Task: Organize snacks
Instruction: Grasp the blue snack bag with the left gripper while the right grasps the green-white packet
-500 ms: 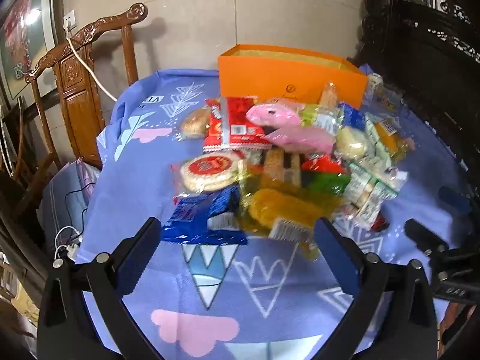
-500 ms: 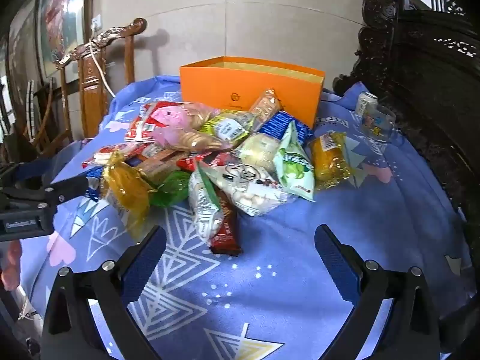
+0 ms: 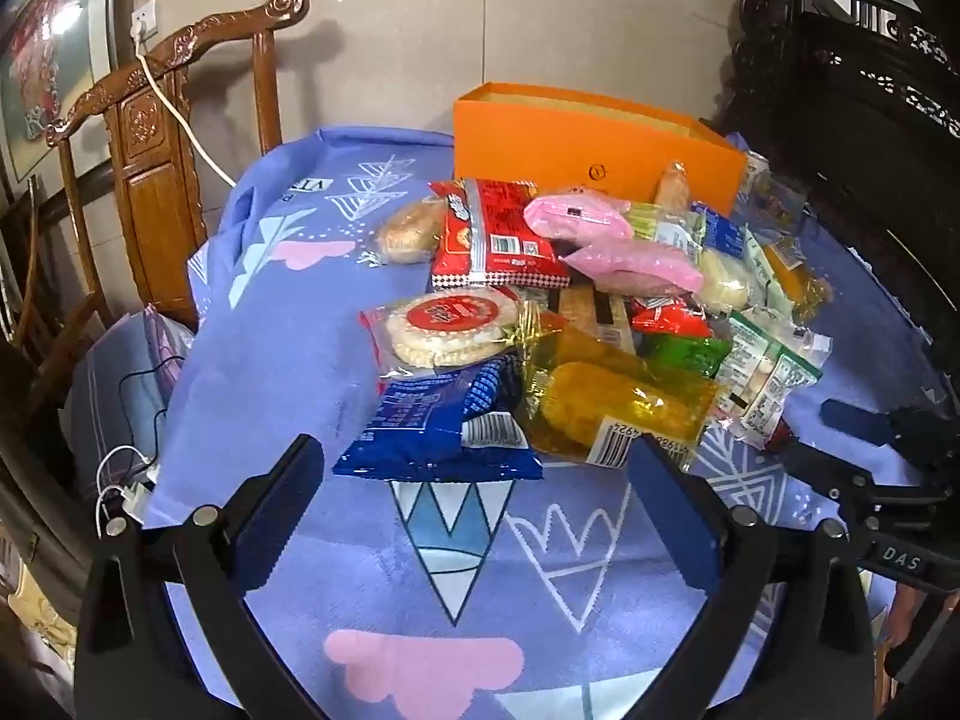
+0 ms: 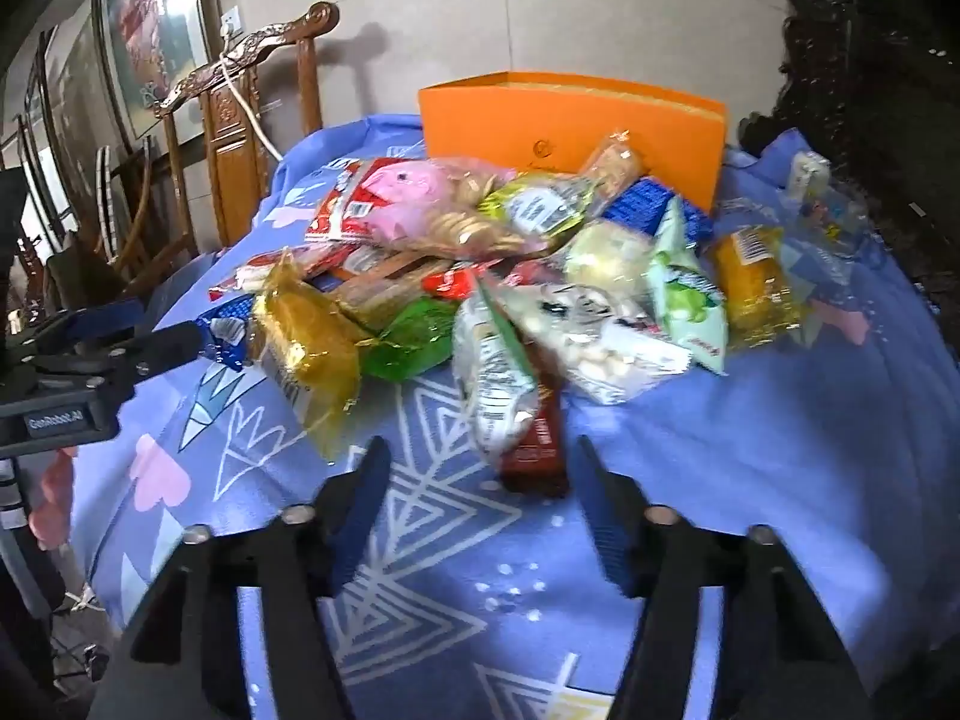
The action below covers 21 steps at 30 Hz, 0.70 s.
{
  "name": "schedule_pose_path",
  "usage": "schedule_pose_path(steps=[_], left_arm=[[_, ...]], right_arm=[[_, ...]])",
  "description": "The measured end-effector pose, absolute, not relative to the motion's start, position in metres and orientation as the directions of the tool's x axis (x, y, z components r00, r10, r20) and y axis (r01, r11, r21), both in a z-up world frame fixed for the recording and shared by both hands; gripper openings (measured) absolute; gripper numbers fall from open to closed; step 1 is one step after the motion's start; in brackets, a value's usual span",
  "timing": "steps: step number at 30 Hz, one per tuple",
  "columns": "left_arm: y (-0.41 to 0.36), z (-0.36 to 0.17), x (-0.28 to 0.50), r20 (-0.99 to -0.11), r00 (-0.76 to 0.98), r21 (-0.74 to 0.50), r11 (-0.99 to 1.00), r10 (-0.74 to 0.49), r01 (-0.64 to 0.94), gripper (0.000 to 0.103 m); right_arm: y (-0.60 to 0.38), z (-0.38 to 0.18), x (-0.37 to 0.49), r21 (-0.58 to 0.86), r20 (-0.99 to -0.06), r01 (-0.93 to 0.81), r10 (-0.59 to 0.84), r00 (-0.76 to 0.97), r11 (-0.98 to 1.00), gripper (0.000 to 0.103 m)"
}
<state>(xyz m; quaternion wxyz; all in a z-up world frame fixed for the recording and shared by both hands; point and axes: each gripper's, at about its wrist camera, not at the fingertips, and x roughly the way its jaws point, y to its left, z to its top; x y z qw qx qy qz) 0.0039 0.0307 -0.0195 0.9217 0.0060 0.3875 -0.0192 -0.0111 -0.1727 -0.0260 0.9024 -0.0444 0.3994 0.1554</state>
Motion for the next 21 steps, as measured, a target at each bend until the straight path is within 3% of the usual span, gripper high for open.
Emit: schedule_pose_path(steps=[8,12,19,21], left_arm=[[0.037,-0.026,0.008,-0.721,0.692,-0.009,1.000,-0.026,0.028,0.099],[0.040,-0.029,0.010,-0.723,0.691,-0.001,1.000,-0.020,0.028,0.099],[0.051,-0.026,0.010,-0.713,0.701,-0.005,1.000,-0.016,0.017,0.099],[0.053,-0.026,0.011,-0.716,0.698,-0.011,1.000,-0.014,0.009,0.099]], right_arm=[[-0.155,-0.048,0.024,0.032,-0.778,-0.313,0.220,0.589,0.949,0.039],[-0.160,-0.050,0.042,0.089,-0.773,-0.281,0.244,0.585,0.956,0.020],[-0.170,-0.053,0.057,0.186,-0.780,-0.251,0.298,0.550,0.950,0.026],[-0.171,-0.053,0.061,0.232,-0.775,-0.234,0.325,0.542,0.944,0.035]])
